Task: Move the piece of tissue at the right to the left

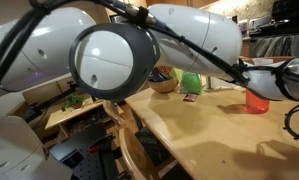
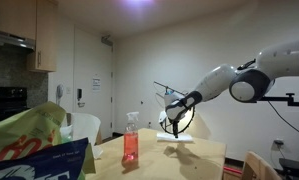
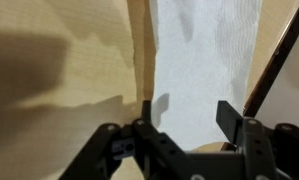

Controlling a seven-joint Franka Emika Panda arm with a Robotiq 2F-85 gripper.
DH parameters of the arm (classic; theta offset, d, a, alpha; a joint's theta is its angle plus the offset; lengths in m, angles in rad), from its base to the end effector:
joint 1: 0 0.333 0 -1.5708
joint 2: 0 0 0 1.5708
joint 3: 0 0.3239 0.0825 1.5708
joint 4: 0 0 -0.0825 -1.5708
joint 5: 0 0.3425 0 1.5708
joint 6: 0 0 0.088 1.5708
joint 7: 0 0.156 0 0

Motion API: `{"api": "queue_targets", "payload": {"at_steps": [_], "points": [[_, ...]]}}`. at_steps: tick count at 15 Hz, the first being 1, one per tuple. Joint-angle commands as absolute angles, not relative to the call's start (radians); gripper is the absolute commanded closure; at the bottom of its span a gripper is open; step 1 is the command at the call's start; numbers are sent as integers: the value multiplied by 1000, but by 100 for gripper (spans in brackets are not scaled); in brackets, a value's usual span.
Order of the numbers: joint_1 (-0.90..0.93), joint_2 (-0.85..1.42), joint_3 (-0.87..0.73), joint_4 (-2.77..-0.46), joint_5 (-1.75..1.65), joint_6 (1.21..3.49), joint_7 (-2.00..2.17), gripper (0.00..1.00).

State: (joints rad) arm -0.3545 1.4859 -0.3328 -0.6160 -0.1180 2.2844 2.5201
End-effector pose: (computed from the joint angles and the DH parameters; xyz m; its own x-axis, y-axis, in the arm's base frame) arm 0.6884 -0.3872 0.0608 -0.9448 -0.3032 0.1245 -0.3268 0.8432 -0.4269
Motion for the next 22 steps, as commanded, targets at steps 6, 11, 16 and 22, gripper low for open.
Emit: {"api": "queue_targets", "payload": {"at_steps": [6, 11, 16, 22], "points": [[-371, 1487, -274, -621, -106, 2316, 2500, 0], [-372, 1487, -268, -630, -107, 2310, 2520, 0], [-372, 1488, -268, -637, -108, 2312, 2519, 0], [-373, 1488, -271, -640, -105, 2297, 2522, 0]]}}
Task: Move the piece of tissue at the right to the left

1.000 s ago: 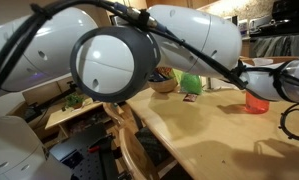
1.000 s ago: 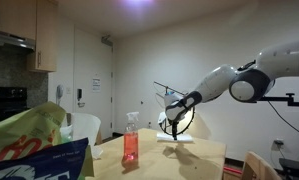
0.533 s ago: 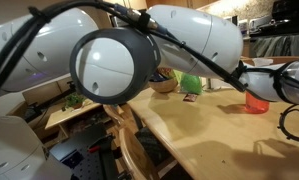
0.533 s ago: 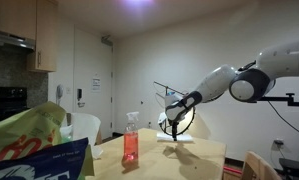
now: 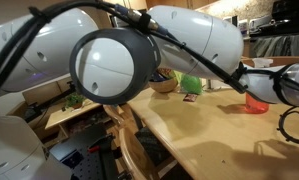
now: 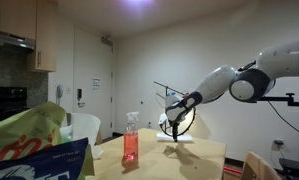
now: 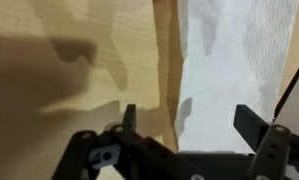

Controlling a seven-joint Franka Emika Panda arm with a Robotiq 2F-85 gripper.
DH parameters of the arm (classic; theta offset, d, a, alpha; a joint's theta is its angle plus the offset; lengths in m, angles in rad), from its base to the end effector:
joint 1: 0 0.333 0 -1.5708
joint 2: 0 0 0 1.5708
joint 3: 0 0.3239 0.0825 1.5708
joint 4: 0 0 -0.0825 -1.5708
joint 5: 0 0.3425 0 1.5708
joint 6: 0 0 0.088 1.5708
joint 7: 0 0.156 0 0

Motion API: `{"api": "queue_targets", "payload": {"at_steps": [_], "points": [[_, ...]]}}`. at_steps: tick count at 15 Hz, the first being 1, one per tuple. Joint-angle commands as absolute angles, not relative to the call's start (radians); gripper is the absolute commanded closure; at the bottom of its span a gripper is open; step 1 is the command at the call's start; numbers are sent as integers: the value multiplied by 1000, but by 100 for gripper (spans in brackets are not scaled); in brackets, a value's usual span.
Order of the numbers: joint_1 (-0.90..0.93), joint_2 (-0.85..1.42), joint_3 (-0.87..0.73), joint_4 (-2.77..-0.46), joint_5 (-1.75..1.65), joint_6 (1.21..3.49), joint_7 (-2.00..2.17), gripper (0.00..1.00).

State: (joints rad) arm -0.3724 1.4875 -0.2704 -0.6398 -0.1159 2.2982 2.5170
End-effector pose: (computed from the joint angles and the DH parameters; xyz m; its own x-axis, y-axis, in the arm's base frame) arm 0.6849 -0.3801 0.0436 -0.9498 -0.2984 0.0942 -0.3115 0.8731 -0.3749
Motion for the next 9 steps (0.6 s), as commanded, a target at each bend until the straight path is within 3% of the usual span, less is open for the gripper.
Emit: {"api": "queue_targets", "payload": {"at_steps": [1, 2, 3, 9], "points": [[-374, 1488, -268, -642, -104, 2300, 2518, 0], [-374, 1488, -267, -644, -104, 2299, 2519, 0], [-373, 1488, -270, -647, -104, 2294, 2524, 21], [-377, 1488, -266, -652, -93, 2288, 2523, 65]]}}
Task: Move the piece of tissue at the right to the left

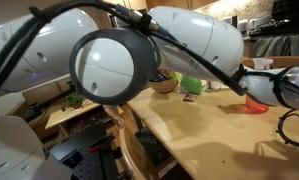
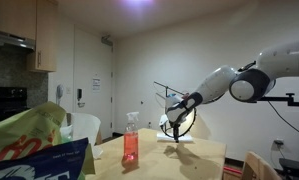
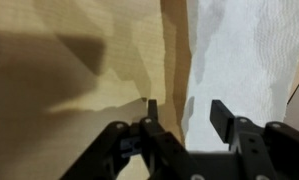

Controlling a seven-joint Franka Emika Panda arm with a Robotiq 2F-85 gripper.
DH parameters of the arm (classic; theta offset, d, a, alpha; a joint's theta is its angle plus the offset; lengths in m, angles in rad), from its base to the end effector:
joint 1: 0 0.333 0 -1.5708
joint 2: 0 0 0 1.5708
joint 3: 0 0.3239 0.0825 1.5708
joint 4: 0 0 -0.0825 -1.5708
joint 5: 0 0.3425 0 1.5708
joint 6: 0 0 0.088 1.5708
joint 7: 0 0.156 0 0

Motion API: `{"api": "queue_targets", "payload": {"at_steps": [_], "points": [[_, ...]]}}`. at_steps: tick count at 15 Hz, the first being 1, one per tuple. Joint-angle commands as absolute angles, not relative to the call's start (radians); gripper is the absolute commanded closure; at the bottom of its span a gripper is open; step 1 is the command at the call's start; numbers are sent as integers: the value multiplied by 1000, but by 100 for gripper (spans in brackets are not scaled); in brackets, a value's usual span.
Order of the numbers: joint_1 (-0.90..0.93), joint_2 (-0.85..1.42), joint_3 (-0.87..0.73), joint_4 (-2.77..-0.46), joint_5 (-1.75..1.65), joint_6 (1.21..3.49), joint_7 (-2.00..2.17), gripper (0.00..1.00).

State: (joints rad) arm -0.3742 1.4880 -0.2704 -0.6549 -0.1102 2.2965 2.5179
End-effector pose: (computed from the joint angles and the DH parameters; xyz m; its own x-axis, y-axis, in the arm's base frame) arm 0.6797 -0.3811 0.0364 -0.9515 -0.2898 0.1030 -0.3072 0.8802 -0.3619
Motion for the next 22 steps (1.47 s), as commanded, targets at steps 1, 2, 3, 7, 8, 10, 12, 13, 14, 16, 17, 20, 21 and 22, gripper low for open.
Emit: {"api": "queue_targets", "payload": {"at_steps": [1, 2, 3, 7, 8, 10, 12, 13, 14, 16, 17, 20, 21, 22], "points": [[-378, 1488, -265, -651, -92, 2289, 2523, 73], [-378, 1488, -265, -652, -92, 2291, 2524, 80], [-377, 1488, -266, -652, -93, 2290, 2525, 88], [-375, 1488, -268, -652, -94, 2288, 2528, 100], [-375, 1488, -269, -651, -94, 2286, 2529, 100], [-377, 1488, -267, -644, -92, 2290, 2528, 100], [-376, 1488, -270, -629, -91, 2288, 2531, 100], [-374, 1488, -274, -616, -94, 2293, 2530, 100], [-371, 1487, -278, -599, -98, 2290, 2527, 100], [-367, 1485, -285, -566, -105, 2285, 2526, 100], [-364, 1484, -291, -543, -112, 2279, 2523, 100], [-355, 1480, -301, -474, -128, 2272, 2512, 100], [-352, 1479, -301, -449, -134, 2273, 2501, 100], [-349, 1478, -299, -426, -139, 2273, 2484, 100]]}}
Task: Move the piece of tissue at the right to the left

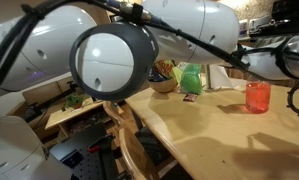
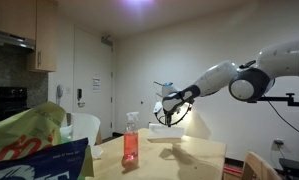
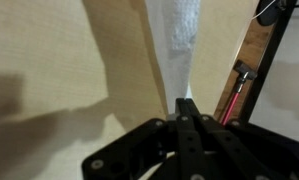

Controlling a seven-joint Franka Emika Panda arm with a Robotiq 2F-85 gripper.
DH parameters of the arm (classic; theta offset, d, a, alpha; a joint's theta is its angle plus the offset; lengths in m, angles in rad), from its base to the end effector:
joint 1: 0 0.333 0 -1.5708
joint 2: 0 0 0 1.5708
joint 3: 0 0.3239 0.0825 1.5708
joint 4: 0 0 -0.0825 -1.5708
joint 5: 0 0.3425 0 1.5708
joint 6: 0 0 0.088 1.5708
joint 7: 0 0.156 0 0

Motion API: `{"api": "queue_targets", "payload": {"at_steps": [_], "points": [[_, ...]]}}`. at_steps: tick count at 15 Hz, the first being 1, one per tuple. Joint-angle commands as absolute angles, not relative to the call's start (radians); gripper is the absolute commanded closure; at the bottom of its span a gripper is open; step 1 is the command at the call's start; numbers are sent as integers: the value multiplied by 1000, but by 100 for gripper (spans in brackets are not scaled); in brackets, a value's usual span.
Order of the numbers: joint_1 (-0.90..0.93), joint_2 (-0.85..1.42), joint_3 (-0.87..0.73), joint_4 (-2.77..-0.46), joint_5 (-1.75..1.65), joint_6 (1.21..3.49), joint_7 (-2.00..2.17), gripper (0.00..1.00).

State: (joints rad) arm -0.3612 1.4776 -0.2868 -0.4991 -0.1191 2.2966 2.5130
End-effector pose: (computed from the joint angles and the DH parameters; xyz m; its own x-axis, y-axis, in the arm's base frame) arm 0.7237 -0.3730 0.1159 -0.9387 -0.3448 0.0005 -0.3037 0.8259 -0.4751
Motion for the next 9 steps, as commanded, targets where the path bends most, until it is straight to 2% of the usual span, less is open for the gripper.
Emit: {"api": "queue_targets", "payload": {"at_steps": [1, 9], "points": [[-346, 1477, -300, -410, -147, 2282, 2469, 100], [-369, 1470, -214, -348, -105, 2294, 2221, 100]]}}
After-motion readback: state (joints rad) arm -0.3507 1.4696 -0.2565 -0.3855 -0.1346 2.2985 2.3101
